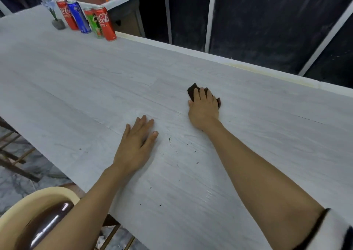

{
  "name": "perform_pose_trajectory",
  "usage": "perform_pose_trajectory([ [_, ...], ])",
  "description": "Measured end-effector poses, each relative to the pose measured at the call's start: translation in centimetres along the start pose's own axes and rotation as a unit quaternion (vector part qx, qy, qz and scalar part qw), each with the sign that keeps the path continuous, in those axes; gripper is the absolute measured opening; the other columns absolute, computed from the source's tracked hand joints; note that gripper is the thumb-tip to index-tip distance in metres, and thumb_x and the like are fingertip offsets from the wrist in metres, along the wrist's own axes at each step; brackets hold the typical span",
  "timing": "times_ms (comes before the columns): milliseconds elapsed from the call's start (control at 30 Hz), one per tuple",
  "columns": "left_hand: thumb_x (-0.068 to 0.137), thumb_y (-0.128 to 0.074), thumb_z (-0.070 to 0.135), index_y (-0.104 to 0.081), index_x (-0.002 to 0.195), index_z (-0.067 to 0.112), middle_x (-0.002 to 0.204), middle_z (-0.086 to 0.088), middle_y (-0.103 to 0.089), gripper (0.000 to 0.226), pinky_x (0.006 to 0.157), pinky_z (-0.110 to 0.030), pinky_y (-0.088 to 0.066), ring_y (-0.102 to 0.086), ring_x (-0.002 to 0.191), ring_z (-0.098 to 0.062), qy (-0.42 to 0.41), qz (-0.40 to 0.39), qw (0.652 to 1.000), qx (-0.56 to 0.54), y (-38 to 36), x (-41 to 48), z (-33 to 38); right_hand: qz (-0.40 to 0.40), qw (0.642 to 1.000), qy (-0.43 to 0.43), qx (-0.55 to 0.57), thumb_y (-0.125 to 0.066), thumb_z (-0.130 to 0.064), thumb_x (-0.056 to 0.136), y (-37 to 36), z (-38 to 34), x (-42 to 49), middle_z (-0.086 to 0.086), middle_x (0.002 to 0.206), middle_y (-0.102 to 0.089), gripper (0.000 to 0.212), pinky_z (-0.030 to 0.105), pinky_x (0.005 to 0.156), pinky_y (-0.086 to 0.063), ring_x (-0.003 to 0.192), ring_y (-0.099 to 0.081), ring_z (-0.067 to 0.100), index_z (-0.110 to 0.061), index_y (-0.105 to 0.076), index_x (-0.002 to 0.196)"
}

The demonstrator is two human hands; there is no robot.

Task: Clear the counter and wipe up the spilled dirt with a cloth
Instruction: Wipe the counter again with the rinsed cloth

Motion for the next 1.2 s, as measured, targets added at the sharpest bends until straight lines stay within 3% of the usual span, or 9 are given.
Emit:
perform_pose_trajectory([
  [100,0.099,-0.043,0.04,-0.048,0.14,0.026,0.154,0.013,-0.031,0.043,0.12,-0.028,-0.012,-0.015,0.144,0.002,0.031,0.064,0.982,-0.173,3.0,-1.4,-1.1,-0.011,0.994,0.103,0.016,-0.021,-0.031,0.103,-1.7,-6.3,-3.3,0.004,0.159,-0.015,0.052,0.039,0.118,0.0,0.146,-0.009,0.025,-0.015,-0.014,0.151],
  [367,0.099,-0.045,0.007,-0.058,0.13,0.018,0.145,0.005,-0.046,0.035,0.114,-0.015,-0.023,-0.031,0.138,0.001,0.008,0.077,0.971,-0.226,6.3,-3.9,-4.2,-0.084,0.959,0.258,0.083,-0.022,-0.036,0.103,-3.0,-13.1,-16.1,-0.004,0.159,-0.016,0.049,0.033,0.118,0.006,0.147,-0.006,0.014,-0.024,-0.019,0.15],
  [467,0.089,-0.046,-0.011,-0.055,0.133,0.023,0.145,0.013,-0.044,0.057,0.119,-0.023,-0.015,-0.023,0.14,0.006,-0.067,-0.091,0.962,-0.247,4.0,-3.6,-1.3,-0.076,0.949,0.176,0.251,-0.028,-0.038,0.103,-0.4,-10.2,-18.6,-0.007,0.155,-0.026,0.047,0.025,0.117,0.006,0.145,-0.011,0.007,-0.025,-0.027,0.148],
  [567,0.088,-0.058,0.006,-0.05,0.136,0.038,0.152,0.016,-0.034,0.058,0.118,-0.03,0.001,-0.013,0.144,0.003,-0.138,-0.284,0.942,-0.115,0.4,-3.8,1.4,0.061,0.947,0.018,0.315,-0.036,-0.03,0.102,2.5,-4.1,-21.6,-0.007,0.147,-0.038,0.04,0.028,0.12,-0.006,0.139,-0.023,0.003,-0.022,-0.041,0.141],
  [667,0.085,-0.068,0.039,-0.05,0.134,0.042,0.146,0.015,-0.043,0.053,0.118,-0.036,-0.016,-0.032,0.138,-0.008,-0.236,-0.22,0.946,0.04,0.4,-2.9,2.5,0.138,0.946,-0.048,0.289,-0.046,-0.017,0.099,2.8,-1.1,-25.0,-0.006,0.136,-0.047,0.032,0.037,0.119,-0.017,0.132,-0.036,0.009,-0.018,-0.053,0.13],
  [733,0.081,-0.068,0.049,-0.053,0.132,0.042,0.138,0.016,-0.051,0.053,0.112,-0.034,-0.025,-0.04,0.127,-0.008,-0.261,-0.185,0.946,0.047,0.8,-2.8,2.8,0.155,0.95,-0.051,0.266,-0.049,-0.014,0.097,2.6,-1.4,-25.7,-0.002,0.132,-0.054,0.029,0.038,0.113,-0.028,0.126,-0.043,0.014,-0.018,-0.058,0.125],
  [900,0.084,-0.072,0.029,-0.065,0.121,0.026,0.116,0.008,-0.063,0.038,0.099,-0.024,-0.041,-0.053,0.109,-0.005,-0.161,-0.146,0.973,-0.082,3.0,-1.5,1.0,0.152,0.965,-0.046,0.209,-0.05,-0.021,0.097,3.4,-5.5,-22.9,-0.003,0.12,-0.06,0.026,0.025,0.09,-0.026,0.112,-0.049,0.018,-0.023,-0.061,0.121],
  [1067,0.075,-0.08,0.022,-0.07,0.106,0.02,0.097,0.007,-0.061,0.032,0.083,-0.015,-0.043,-0.057,0.092,-0.006,-0.109,-0.146,0.98,-0.082,3.5,-1.3,-0.5,0.021,0.995,-0.055,0.076,-0.046,-0.03,0.098,1.5,-7.4,-18.8,0.002,0.132,-0.053,0.037,0.038,0.098,-0.031,0.12,-0.042,0.026,-0.021,-0.049,0.133],
  [1200,0.072,-0.082,0.018,-0.068,0.084,0.022,0.084,0.01,-0.058,0.019,0.073,-0.016,-0.039,-0.054,0.083,-0.006,-0.131,-0.129,0.979,-0.094,3.8,-1.3,-0.2,0.033,0.995,-0.06,0.073,-0.06,-0.031,0.091,2.1,-7.1,-18.3,0.003,0.114,-0.055,0.029,0.036,0.094,-0.032,0.112,-0.043,0.024,-0.019,-0.062,0.117],
])
Point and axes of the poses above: each hand's wrist, its own x-axis towards the middle knuckle, its own y-axis out of the back of the hand, z = x × y, the point moved 9 cm from there along x, towards the middle knuckle
